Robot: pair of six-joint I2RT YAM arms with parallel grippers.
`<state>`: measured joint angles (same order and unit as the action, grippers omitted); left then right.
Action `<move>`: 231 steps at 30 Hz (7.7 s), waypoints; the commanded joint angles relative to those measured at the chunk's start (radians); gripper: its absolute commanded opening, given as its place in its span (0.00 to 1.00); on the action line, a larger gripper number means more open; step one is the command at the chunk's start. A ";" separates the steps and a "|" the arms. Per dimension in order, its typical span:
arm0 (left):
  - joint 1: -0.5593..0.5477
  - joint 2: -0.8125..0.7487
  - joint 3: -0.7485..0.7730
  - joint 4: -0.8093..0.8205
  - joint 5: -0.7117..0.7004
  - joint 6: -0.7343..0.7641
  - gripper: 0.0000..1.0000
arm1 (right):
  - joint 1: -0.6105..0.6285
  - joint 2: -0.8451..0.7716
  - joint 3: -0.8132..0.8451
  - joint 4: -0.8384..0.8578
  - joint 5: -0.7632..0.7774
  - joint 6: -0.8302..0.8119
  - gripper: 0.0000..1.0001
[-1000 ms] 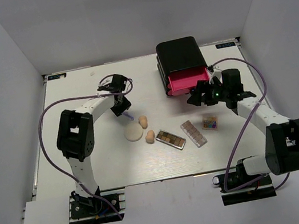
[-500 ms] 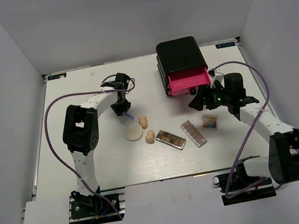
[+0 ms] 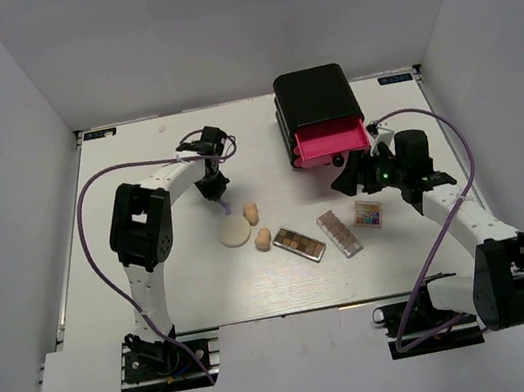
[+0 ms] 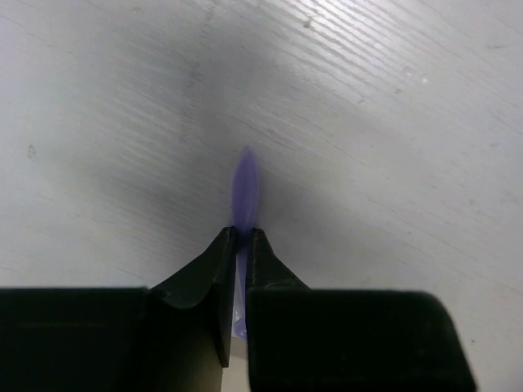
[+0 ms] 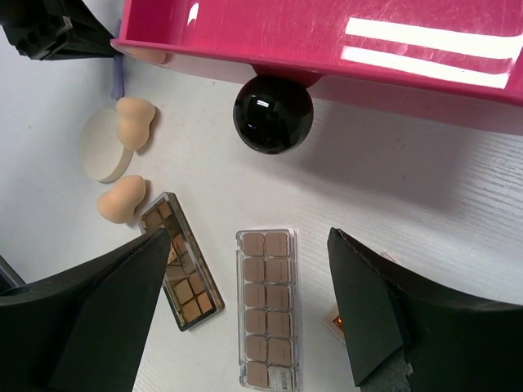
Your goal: Organize the makeup
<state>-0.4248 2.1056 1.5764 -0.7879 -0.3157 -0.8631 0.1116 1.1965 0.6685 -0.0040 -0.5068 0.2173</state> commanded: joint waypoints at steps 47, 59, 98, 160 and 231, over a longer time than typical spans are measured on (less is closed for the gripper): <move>-0.292 -0.004 0.343 0.734 0.639 0.762 0.25 | -0.015 -0.094 -0.070 -0.008 0.070 -0.070 0.85; -0.301 0.001 0.339 0.733 0.622 0.762 0.39 | -0.015 -0.081 -0.070 0.055 0.071 -0.062 0.85; -0.270 -1.086 -0.839 0.828 0.041 0.236 0.37 | -0.009 0.259 0.172 0.305 -0.019 0.140 0.59; -0.270 -1.018 -0.851 0.828 0.052 0.193 0.48 | -0.009 0.425 0.180 0.496 0.097 0.215 0.68; -0.279 -0.366 -0.380 0.412 0.007 0.269 0.69 | 0.008 0.226 -0.153 0.636 0.103 0.360 0.72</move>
<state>-0.6975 1.7313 1.1282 -0.2615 -0.2600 -0.5854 0.1246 1.4624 0.5251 0.6281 -0.3985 0.5804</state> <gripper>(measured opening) 0.688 0.715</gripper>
